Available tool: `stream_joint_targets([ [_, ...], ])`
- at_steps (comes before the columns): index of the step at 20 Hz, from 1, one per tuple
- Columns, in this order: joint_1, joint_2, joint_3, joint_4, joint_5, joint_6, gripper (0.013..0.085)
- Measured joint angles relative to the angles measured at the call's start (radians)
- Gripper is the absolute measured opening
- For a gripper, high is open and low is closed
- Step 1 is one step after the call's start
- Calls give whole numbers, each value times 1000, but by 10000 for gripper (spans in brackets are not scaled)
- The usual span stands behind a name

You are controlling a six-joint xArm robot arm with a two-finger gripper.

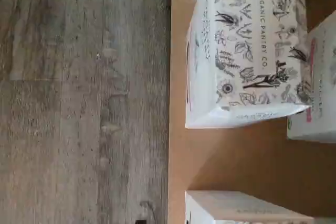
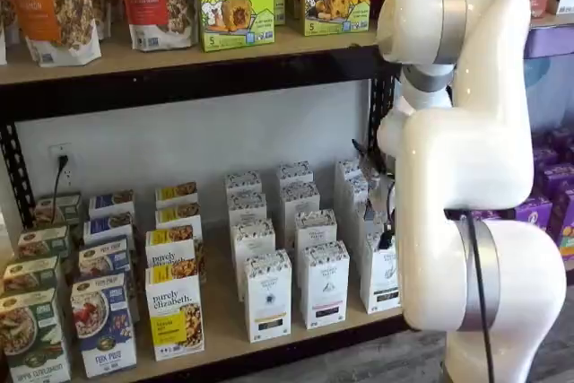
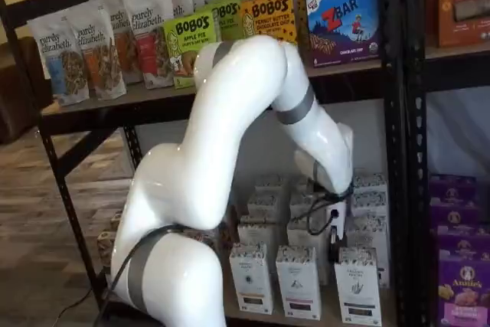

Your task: Pick up the white box with a green strip in the middle, on the bottom shelf, the sixth box from the left

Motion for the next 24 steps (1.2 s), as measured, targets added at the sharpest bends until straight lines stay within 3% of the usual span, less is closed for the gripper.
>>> stream_joint_targets([
  [2,0,16,-40,-76,66,69,850],
  [3,2,23,-52,-89,80,83,850],
  [8,10,39,-76,-98,85,98,850],
  [16,4,96,-122,-231,45,202,850],
  [24,-6,164,-202,-269,60,225,850],
])
